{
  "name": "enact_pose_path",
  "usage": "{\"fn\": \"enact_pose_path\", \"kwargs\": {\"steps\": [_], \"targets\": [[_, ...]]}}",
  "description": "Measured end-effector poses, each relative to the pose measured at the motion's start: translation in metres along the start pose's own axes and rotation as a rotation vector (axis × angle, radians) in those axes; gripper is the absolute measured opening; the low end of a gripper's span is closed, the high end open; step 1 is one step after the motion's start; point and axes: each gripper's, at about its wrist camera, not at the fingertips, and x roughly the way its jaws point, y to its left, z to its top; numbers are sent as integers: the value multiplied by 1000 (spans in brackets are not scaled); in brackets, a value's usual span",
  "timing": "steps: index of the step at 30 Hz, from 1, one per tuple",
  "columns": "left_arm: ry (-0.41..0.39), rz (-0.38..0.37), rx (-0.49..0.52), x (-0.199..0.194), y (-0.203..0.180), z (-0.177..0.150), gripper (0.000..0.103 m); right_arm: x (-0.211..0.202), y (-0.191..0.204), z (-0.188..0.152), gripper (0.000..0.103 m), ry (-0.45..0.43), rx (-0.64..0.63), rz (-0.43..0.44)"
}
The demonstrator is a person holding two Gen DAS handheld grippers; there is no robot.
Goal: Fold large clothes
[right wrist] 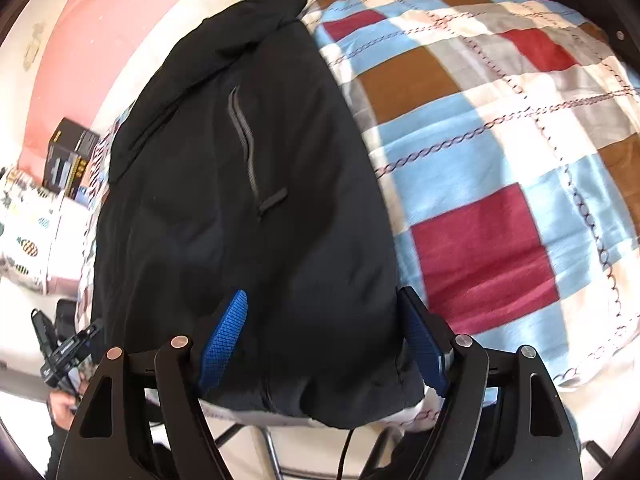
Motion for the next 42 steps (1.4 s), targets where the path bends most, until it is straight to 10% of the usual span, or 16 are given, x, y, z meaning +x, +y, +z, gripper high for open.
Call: {"fn": "enact_pose_path", "kwargs": {"steps": [13,18,24,42], "targets": [[4,-47,-6,8,6,2,57,19,-8,13,75,46,60,28],[11,-48,23,4,1,-7,53,17,-15,0,42,88,109,140],[21,-72,12,-7,-6,0,18,14,-3,5,26,75,100,144],[-219,-246,-24,-134,-12,25,14,-103,38,-3,23,-134,10,314]]}}
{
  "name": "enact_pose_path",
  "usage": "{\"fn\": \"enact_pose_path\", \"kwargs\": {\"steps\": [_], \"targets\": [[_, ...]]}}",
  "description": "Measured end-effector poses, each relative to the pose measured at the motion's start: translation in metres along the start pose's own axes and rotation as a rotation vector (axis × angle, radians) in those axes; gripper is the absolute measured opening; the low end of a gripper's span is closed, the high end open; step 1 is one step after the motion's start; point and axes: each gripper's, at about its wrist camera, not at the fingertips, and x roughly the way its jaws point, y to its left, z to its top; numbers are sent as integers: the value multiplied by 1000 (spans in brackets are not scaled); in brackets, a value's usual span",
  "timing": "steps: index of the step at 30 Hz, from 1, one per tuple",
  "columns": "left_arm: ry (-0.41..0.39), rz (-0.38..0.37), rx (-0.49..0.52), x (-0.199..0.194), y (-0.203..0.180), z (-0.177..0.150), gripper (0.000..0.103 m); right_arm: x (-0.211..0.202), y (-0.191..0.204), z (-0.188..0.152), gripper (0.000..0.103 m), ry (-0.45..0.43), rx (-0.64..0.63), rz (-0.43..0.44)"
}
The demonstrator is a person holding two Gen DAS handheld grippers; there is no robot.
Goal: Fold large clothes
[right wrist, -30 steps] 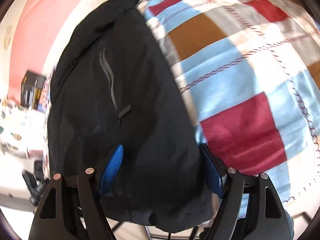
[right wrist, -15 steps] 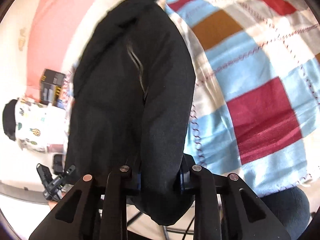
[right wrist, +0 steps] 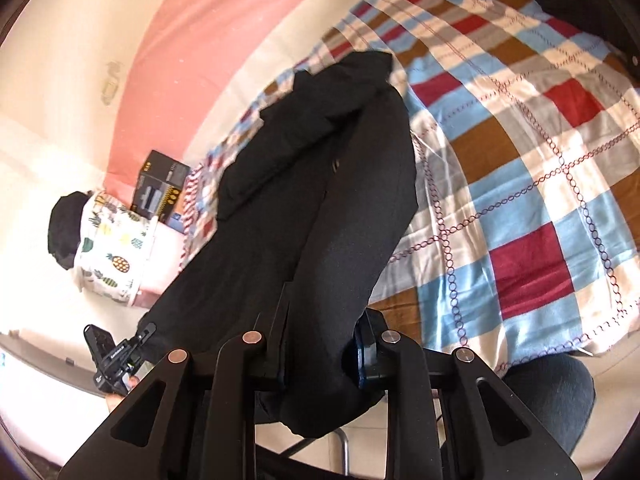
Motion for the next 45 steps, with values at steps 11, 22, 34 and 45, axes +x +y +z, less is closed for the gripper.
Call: {"fn": "enact_pose_path", "kwargs": {"steps": [11,22,34,45], "targets": [[-49,-59,-19,-50,-10,-3,14,-48,17,-8,23,-75,14,57],[-156,-119,-2,-14,-35,75,14,-23,36,71,24,-137,-24,127],[-170,-113,-19,95,-48,218,14,59,62,225,24,-156,-32,112],[-35,48,-79,248,-11,298,15,197,28,330,25,-45,82,-39]]}}
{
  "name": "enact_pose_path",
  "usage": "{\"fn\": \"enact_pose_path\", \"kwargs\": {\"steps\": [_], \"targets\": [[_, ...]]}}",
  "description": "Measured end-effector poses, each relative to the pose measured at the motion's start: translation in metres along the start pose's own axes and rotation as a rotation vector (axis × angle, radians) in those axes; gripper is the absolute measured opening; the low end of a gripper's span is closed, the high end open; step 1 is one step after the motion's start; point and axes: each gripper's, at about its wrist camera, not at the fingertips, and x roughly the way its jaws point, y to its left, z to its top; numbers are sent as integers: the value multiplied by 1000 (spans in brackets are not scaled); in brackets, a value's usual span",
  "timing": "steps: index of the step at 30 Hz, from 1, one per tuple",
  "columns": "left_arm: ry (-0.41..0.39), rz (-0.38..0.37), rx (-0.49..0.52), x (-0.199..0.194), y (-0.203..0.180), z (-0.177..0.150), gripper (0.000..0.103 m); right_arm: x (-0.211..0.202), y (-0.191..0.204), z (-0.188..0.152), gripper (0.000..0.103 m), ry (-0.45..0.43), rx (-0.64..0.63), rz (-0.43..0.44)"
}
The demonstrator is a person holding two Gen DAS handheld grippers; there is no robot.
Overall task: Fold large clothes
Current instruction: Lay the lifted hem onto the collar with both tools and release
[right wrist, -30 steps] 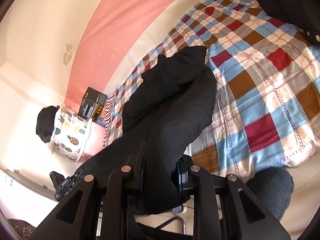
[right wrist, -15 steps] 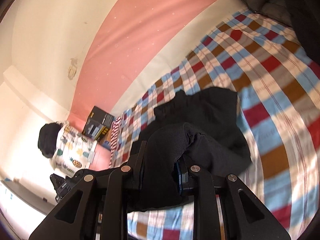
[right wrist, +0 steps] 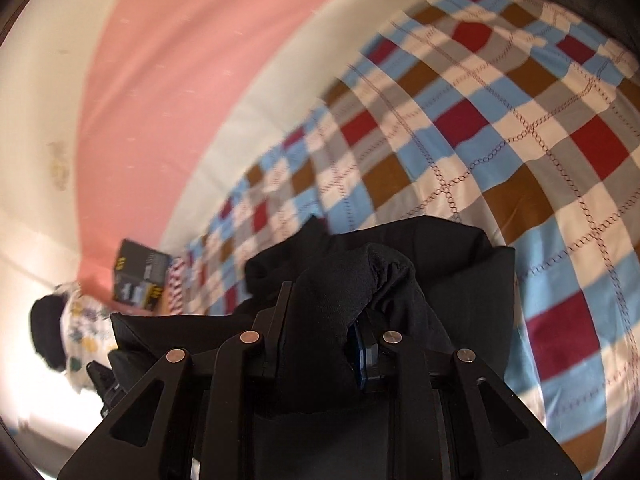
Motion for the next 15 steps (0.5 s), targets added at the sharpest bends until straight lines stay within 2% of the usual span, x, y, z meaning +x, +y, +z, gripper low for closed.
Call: {"fn": "enact_pose_path", "kwargs": {"steps": [3,7,13,15], "targets": [[46,51,-5,43,12,7,15,32,-16,15,26,28,35,-49],[84,91,-3,85,21,8,15,66,-37,23,29,72,72,-66],[120,115,-16,111,26,6,20,86,-49,26,38,93,103,-54],[137,90,-32,106,27,8,23,80,-45,26,49,86,94,-33]]}}
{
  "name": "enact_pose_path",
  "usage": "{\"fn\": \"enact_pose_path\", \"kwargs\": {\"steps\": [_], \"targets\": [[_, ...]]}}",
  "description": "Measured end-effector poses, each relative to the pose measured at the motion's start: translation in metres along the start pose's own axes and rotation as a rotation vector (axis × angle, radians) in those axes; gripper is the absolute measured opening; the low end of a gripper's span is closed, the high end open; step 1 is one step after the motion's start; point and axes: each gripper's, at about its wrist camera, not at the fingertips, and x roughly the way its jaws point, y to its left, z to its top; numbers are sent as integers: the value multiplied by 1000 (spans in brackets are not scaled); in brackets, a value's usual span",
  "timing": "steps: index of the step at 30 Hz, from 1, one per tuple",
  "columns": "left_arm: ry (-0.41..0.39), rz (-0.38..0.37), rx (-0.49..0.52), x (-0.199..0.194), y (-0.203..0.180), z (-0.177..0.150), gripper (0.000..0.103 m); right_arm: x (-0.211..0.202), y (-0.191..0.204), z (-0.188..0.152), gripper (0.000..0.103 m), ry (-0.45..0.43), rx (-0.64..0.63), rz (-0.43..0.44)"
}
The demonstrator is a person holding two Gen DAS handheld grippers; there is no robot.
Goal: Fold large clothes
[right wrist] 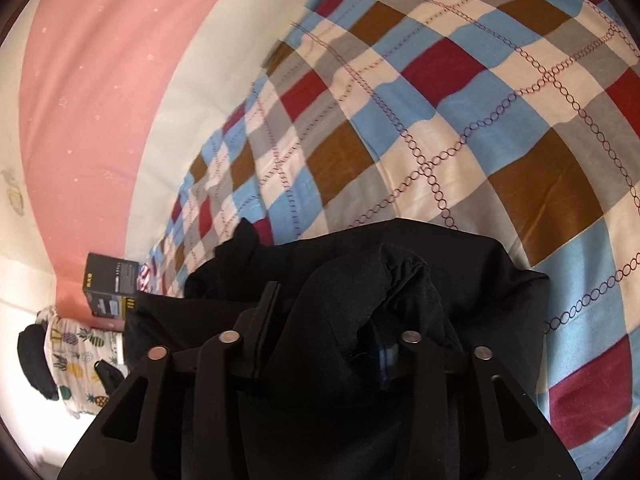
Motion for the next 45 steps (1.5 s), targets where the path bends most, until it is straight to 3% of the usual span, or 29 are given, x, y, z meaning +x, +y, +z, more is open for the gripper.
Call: {"fn": "enact_pose_path", "kwargs": {"steps": [1,3,4,9,12,14,15,17,19,23,24,25,26,27,28,30,35,40,45], "targets": [[4,-19,-10,-5,1,1,28,-5,3,0,52,-5,-8,21],[9,-57,-23,-18,1,3,35,-17,8,-1,71,-14,-21,64],[8,-75,-26,-25,1,4,39,-23,12,-1,73,-20,-31,84],[-17,-181,-29,-64,-2,9,55,-63,32,1,75,-99,-128,116],[-110,-193,-10,-93,1,12,59,-80,37,-1,75,-169,-204,36],[-162,-168,5,-102,6,13,73,-76,35,-3,75,-158,-240,-14],[-171,-131,18,-101,8,14,75,-69,32,-4,75,-142,-255,-37],[-123,-66,47,-84,15,14,75,-56,27,-6,75,-118,-276,-81],[-24,-22,68,-53,21,13,75,-37,19,-6,75,-89,-290,-131],[91,14,86,-4,25,7,71,-5,7,-1,75,-27,-281,-178],[90,5,88,1,24,4,65,-1,7,-1,74,-18,-291,-187],[76,-11,98,3,20,2,38,2,9,-1,68,-20,-308,-195],[60,3,117,3,15,0,30,1,12,-2,33,-43,-324,-198],[38,36,153,1,9,-2,26,-2,16,-2,22,-63,-331,-204],[13,57,199,-2,1,-3,19,-4,20,-3,20,-81,-339,-208],[-45,91,245,-12,-8,-3,17,-11,30,-4,17,-122,-387,-237],[-175,59,214,-34,-15,23,16,-31,42,14,16,-245,-367,-236],[-150,144,219,23,-1,28,17,15,30,27,16,-214,-387,-335],[-166,151,178,59,17,17,20,55,2,34,20,-193,-342,-331]]}}
